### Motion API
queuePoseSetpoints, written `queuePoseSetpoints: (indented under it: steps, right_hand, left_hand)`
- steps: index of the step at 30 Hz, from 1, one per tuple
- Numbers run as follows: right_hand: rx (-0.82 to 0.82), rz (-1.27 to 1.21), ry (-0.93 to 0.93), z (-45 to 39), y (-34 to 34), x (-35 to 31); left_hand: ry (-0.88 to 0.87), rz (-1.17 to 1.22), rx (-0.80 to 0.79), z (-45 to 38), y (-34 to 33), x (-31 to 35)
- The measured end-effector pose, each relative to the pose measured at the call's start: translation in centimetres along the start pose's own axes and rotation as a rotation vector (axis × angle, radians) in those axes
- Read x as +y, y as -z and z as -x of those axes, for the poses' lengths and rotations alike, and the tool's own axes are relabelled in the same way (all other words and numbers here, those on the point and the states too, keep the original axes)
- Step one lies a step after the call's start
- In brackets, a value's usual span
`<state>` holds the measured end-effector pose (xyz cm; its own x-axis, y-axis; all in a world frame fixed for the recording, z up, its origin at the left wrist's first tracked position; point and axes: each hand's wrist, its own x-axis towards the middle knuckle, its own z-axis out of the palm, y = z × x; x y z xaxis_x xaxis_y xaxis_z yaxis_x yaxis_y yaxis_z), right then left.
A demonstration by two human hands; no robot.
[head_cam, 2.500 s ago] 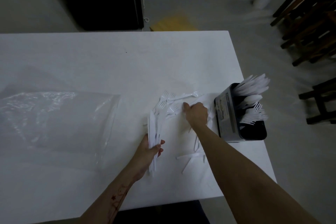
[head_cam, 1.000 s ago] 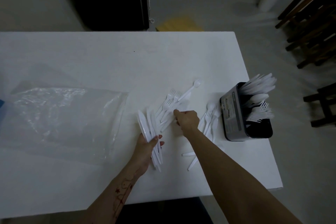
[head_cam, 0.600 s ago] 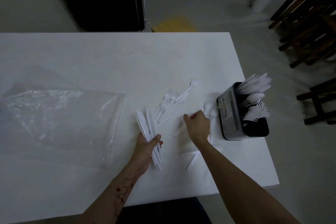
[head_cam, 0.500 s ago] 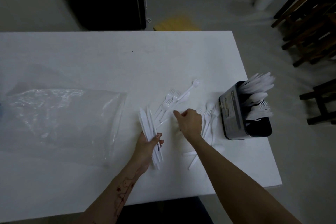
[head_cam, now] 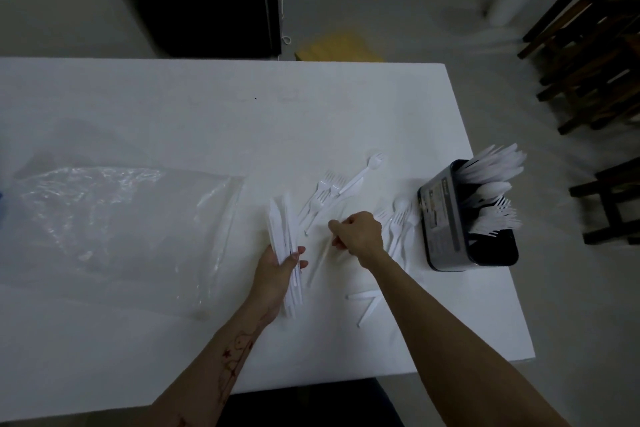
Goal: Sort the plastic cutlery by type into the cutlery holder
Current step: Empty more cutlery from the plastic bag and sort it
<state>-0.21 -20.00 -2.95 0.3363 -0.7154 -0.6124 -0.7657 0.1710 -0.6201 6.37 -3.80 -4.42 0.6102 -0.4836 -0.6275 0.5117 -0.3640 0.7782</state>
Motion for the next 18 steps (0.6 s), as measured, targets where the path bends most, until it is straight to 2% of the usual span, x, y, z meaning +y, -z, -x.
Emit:
queuePoseSetpoints:
  steps: [3, 7, 9, 12, 13, 16, 18]
  right_hand:
    - [-0.067, -0.076, 0.017, 0.7, 0.0, -0.6]
    - [-0.195, -0.068, 0.047, 0.4, 0.4, -1.5]
    - [-0.117, -0.062, 0.101, -0.4, 0.4, -1.7]
    - [0.239, 0.199, 0.262, -2.1, 0.2, -1.3]
    - [0.291, 0.334, 0.323, -2.6, 0.1, -1.2]
    - [0.278, 0.689, 0.568, -4.1, 0.1, -0.1]
    - [0.194, 0.799, 0.626, -4.6, 0.1, 0.9]
  left_hand:
    - [0.001, -0.070, -0.074, -0.2, -1.1, 0.4]
    - [0.056, -0.041, -0.135, -0.3, -2.0, 0.6]
    - [0.076, -0.027, -0.097, -0.6, -1.8, 0.2]
    - [0.093, -0.022, -0.060, -0.7, -1.3, -0.4]
    - [0.095, -0.012, -0.063, -0.6, -1.2, -0.5]
    - [0.087, 0.016, -0.070, -0.3, -1.0, -0.7]
    - [0.086, 0.030, -0.059, -0.2, -0.9, -0.9]
